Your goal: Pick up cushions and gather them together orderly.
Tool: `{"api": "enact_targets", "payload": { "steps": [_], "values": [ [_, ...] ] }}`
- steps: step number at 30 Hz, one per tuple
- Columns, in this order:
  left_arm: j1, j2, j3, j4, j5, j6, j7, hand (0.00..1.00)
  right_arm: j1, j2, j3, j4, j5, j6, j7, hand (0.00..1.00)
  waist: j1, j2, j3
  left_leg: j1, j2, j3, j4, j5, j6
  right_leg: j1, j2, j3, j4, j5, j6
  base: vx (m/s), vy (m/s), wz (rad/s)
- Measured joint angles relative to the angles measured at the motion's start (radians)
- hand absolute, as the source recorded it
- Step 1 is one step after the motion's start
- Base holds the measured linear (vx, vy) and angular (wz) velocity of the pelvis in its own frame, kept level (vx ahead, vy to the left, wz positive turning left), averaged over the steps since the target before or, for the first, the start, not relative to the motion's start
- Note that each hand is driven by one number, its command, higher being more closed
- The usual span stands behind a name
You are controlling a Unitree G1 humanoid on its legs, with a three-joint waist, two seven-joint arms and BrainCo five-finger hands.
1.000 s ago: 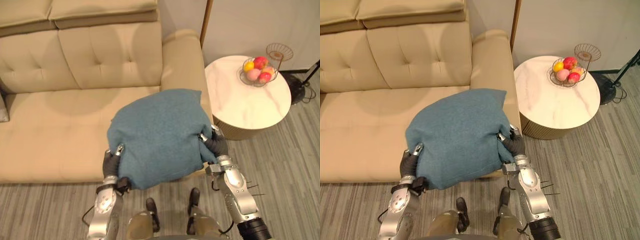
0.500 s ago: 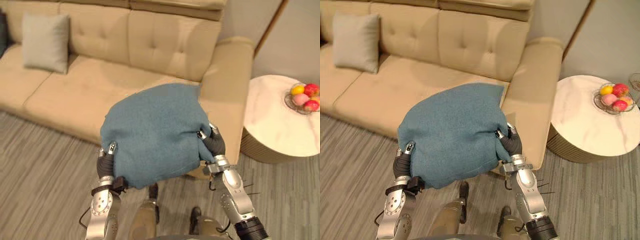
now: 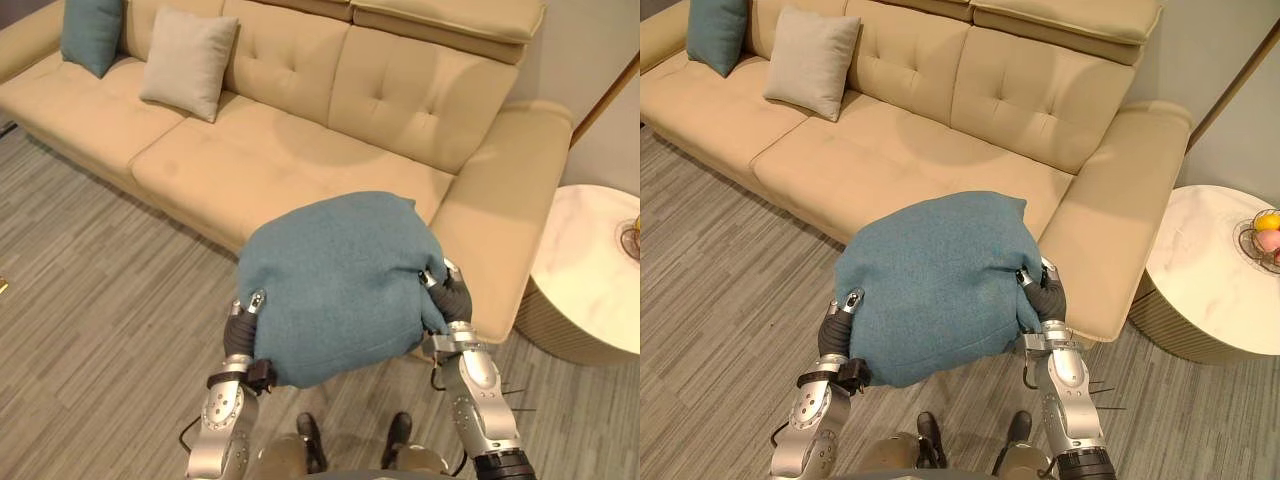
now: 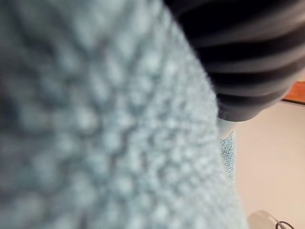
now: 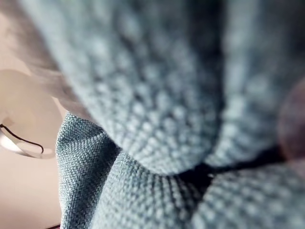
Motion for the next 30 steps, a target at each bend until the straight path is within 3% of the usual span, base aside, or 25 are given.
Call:
{"api": "enact_targets", "payload": {
  "steps": [3, 4, 6, 8, 9, 11, 13, 15, 17, 18, 19, 20, 21, 22, 23, 24, 25, 27, 29, 30],
  "values": [
    [0.014, -0.002, 0.002, -0.005, 0.001, 0.000, -0.002, 1.00, 0.002, 0.000, 0.000, 0.000, 0.001, 0.016, 0.004, 1.00, -0.008, -0.007, 0.000, 0.001, -0.008, -0.001, 0.049, -0.065, 0.005, -0.030, -0.042, 0.010, 0.114, -0.081, 0.017, 0.01, 0.136, -0.04],
    [0.021, -0.003, 0.001, -0.006, 0.001, 0.001, -0.004, 1.00, 0.011, -0.001, 0.000, 0.000, 0.000, 0.016, 0.006, 1.00, -0.012, -0.016, 0.000, 0.007, -0.025, -0.007, 0.055, -0.083, 0.010, -0.045, -0.069, 0.013, 0.195, -0.118, 0.006, 0.04, 0.098, 0.09],
    [0.033, -0.004, 0.000, -0.011, 0.002, 0.001, -0.008, 1.00, 0.026, -0.001, 0.000, 0.009, 0.001, 0.016, 0.007, 1.00, -0.021, -0.029, 0.000, 0.026, -0.052, -0.035, 0.063, -0.110, 0.030, -0.099, -0.120, 0.037, 0.378, -0.147, -0.032, 0.13, 0.115, 0.30],
    [0.038, -0.003, 0.000, -0.011, 0.004, 0.004, -0.008, 1.00, 0.028, 0.001, 0.002, 0.035, 0.000, 0.018, 0.007, 1.00, -0.037, -0.029, 0.004, 0.068, -0.067, -0.071, 0.048, -0.112, 0.050, -0.197, -0.152, 0.092, 0.591, -0.130, -0.098, 0.20, 0.087, 0.39],
    [0.040, 0.001, 0.000, -0.010, 0.004, 0.008, -0.008, 1.00, 0.033, 0.002, 0.004, 0.052, 0.001, 0.019, 0.007, 1.00, -0.046, -0.026, 0.003, 0.086, -0.063, -0.091, 0.042, -0.117, 0.053, -0.208, -0.133, 0.110, 0.614, -0.175, -0.077, 0.20, 0.022, 0.42],
    [0.031, 0.014, 0.000, -0.010, 0.004, 0.008, -0.008, 1.00, 0.032, 0.000, 0.007, 0.056, 0.001, 0.019, 0.009, 1.00, -0.055, -0.027, 0.003, 0.112, -0.059, -0.130, 0.034, -0.142, 0.053, -0.260, -0.064, 0.123, 0.526, -0.207, -0.054, 0.29, -0.028, 0.52],
    [0.023, 0.014, 0.000, -0.010, 0.003, 0.008, -0.008, 1.00, 0.033, -0.001, 0.002, 0.056, 0.002, 0.019, 0.009, 1.00, -0.067, -0.023, 0.005, 0.136, -0.056, -0.151, 0.025, -0.152, 0.048, -0.290, -0.017, 0.117, 0.426, -0.196, -0.042, 0.34, -0.083, 0.56],
    [0.008, 0.013, -0.003, -0.007, 0.005, 0.009, -0.008, 1.00, 0.037, -0.006, -0.008, 0.055, 0.001, 0.019, 0.009, 1.00, -0.072, -0.022, 0.006, 0.196, -0.058, -0.177, 0.010, -0.175, 0.009, -0.304, 0.029, 0.083, 0.268, -0.130, -0.049, 0.52, -0.152, 0.63],
    [0.007, 0.013, -0.007, 0.000, 0.022, 0.009, -0.012, 1.00, 0.078, -0.003, -0.010, 0.036, 0.001, 0.018, 0.009, 1.00, -0.091, -0.034, -0.004, 0.266, -0.072, -0.210, 0.002, -0.210, -0.049, -0.275, 0.043, 0.079, 0.194, 0.032, -0.127, 0.48, -0.151, 0.70],
    [-0.002, -0.012, -0.016, 0.026, 0.032, 0.009, -0.019, 1.00, 0.094, -0.018, -0.027, 0.031, 0.001, 0.018, 0.009, 1.00, -0.096, 0.016, -0.012, 0.271, -0.039, -0.232, 0.021, -0.219, -0.070, -0.272, 0.060, 0.053, 0.237, 0.036, -0.140, 0.52, -0.169, 0.59],
    [-0.016, -0.016, -0.023, 0.029, 0.040, 0.009, -0.022, 1.00, 0.098, -0.018, -0.044, 0.025, 0.001, 0.019, 0.009, 1.00, -0.096, 0.031, -0.019, 0.222, -0.004, -0.219, 0.129, -0.196, -0.110, -0.262, 0.073, 0.034, 0.252, -0.013, -0.152, 0.54, -0.182, 0.36],
    [-0.023, -0.019, -0.024, 0.029, 0.040, 0.009, -0.022, 1.00, 0.097, -0.020, -0.047, 0.022, 0.001, 0.020, 0.008, 1.00, -0.095, 0.033, -0.018, 0.194, 0.013, -0.213, 0.192, -0.183, -0.130, -0.255, 0.082, 0.032, 0.254, -0.023, -0.158, 0.53, -0.204, 0.04],
    [-0.033, -0.030, -0.024, 0.030, 0.040, 0.012, -0.022, 1.00, 0.106, -0.023, -0.053, -0.001, 0.001, 0.023, 0.005, 1.00, -0.089, 0.033, -0.017, 0.127, 0.057, -0.195, 0.373, -0.131, -0.147, -0.227, 0.102, 0.032, 0.253, -0.048, -0.173, 0.59, -0.200, -0.26],
    [-0.028, -0.039, -0.028, 0.031, 0.040, 0.021, -0.022, 1.00, 0.130, -0.021, -0.055, -0.040, 0.001, 0.025, -0.002, 1.00, -0.084, 0.032, -0.013, 0.074, 0.118, -0.167, 0.552, -0.096, -0.140, -0.164, 0.127, 0.046, 0.240, -0.079, -0.179, 0.47, -0.148, -0.31],
    [-0.025, -0.042, -0.033, 0.031, 0.039, 0.021, -0.022, 1.00, 0.142, -0.019, -0.057, -0.059, 0.001, 0.025, -0.003, 1.00, -0.080, 0.031, -0.013, 0.066, 0.134, -0.155, 0.596, -0.102, -0.137, -0.138, 0.134, 0.051, 0.233, -0.089, -0.179, 0.50, -0.094, -0.39],
    [-0.024, -0.047, -0.042, 0.029, 0.040, 0.021, -0.024, 1.00, 0.173, -0.017, -0.069, -0.119, 0.001, 0.025, -0.004, 1.00, -0.078, 0.027, -0.012, 0.045, 0.157, -0.116, 0.643, -0.123, -0.101, -0.089, 0.140, 0.068, 0.217, -0.106, -0.179, 0.34, -0.038, -0.47],
    [-0.024, -0.053, -0.042, 0.015, 0.040, 0.020, -0.034, 1.00, 0.191, -0.016, -0.076, -0.179, 0.001, 0.015, -0.004, 1.00, -0.070, 0.022, -0.011, 0.012, 0.166, -0.072, 0.632, -0.153, -0.051, -0.062, 0.141, 0.109, 0.198, -0.124, -0.171, 0.34, -0.038, -0.57],
    [-0.023, -0.055, -0.038, -0.010, 0.040, 0.018, -0.042, 1.00, 0.190, -0.004, -0.076, -0.219, 0.001, 0.013, -0.004, 1.00, -0.057, 0.019, -0.009, -0.031, 0.179, -0.053, 0.575, -0.180, -0.007, -0.044, 0.152, 0.180, 0.189, -0.145, -0.169, 0.24, 0.050, -1.00],
    [-0.016, -0.056, -0.031, -0.021, 0.041, 0.016, -0.042, 1.00, 0.190, 0.008, -0.075, -0.222, -0.002, 0.013, -0.004, 1.00, -0.037, 0.007, -0.004, -0.047, 0.173, -0.086, 0.465, -0.181, -0.006, -0.017, 0.156, 0.263, 0.190, -0.158, -0.152, 0.24, 0.124, -1.31],
    [0.001, -0.061, -0.026, -0.024, 0.041, 0.016, -0.042, 1.00, 0.189, 0.011, -0.071, -0.216, -0.016, 0.014, -0.004, 1.00, -0.027, 0.000, 0.000, -0.049, 0.151, -0.153, 0.369, -0.176, -0.015, -0.002, 0.164, 0.335, 0.190, -0.162, -0.142, 0.17, 0.162, -1.33]
  ]
}}
